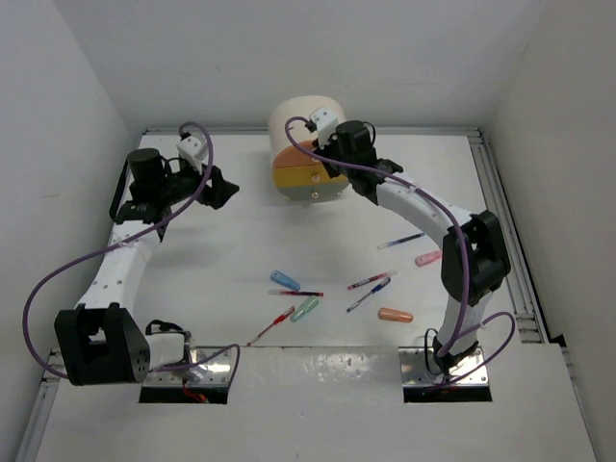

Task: Sort the stationery into containers
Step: Open the drawer in the storage box.

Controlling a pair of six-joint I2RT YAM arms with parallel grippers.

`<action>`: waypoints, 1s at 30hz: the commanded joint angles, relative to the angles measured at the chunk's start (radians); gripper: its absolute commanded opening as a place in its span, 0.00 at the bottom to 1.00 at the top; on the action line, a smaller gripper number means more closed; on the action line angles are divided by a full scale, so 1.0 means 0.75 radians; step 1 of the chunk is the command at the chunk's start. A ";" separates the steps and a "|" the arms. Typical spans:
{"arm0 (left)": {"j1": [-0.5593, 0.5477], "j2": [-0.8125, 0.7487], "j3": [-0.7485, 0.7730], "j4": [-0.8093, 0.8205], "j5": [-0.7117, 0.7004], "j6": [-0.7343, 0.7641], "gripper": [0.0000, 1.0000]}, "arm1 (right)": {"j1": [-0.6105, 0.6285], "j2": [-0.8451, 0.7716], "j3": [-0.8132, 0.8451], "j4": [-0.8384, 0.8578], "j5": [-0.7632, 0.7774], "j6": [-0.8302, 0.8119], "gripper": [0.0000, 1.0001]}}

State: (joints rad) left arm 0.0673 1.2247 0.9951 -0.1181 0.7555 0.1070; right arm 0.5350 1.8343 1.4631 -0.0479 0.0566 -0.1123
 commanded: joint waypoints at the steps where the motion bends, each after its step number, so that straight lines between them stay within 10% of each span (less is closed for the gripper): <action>1: 0.004 -0.017 0.003 0.065 0.017 0.092 0.76 | 0.033 -0.026 0.058 0.131 0.049 -0.036 0.14; 10: -0.147 -0.101 0.074 -0.229 -0.060 0.599 0.76 | 0.023 -0.187 0.160 -0.173 -0.136 0.139 0.50; 16: -0.490 -0.242 -0.140 -0.287 -0.421 1.247 0.71 | -0.124 -0.241 0.305 -0.310 -0.278 0.395 0.52; 24: -1.096 -0.287 -0.765 0.693 -1.142 2.032 0.62 | -0.239 -0.082 0.460 -0.368 -0.445 0.514 0.61; 30: -1.245 0.133 -0.951 1.515 -1.244 2.244 0.56 | -0.245 0.033 0.538 -0.337 -0.511 0.559 0.65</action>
State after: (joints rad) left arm -0.8398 1.2076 0.2478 0.5232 -0.0528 1.6215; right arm 0.3492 1.8267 1.8156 -0.3038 -0.2661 0.2649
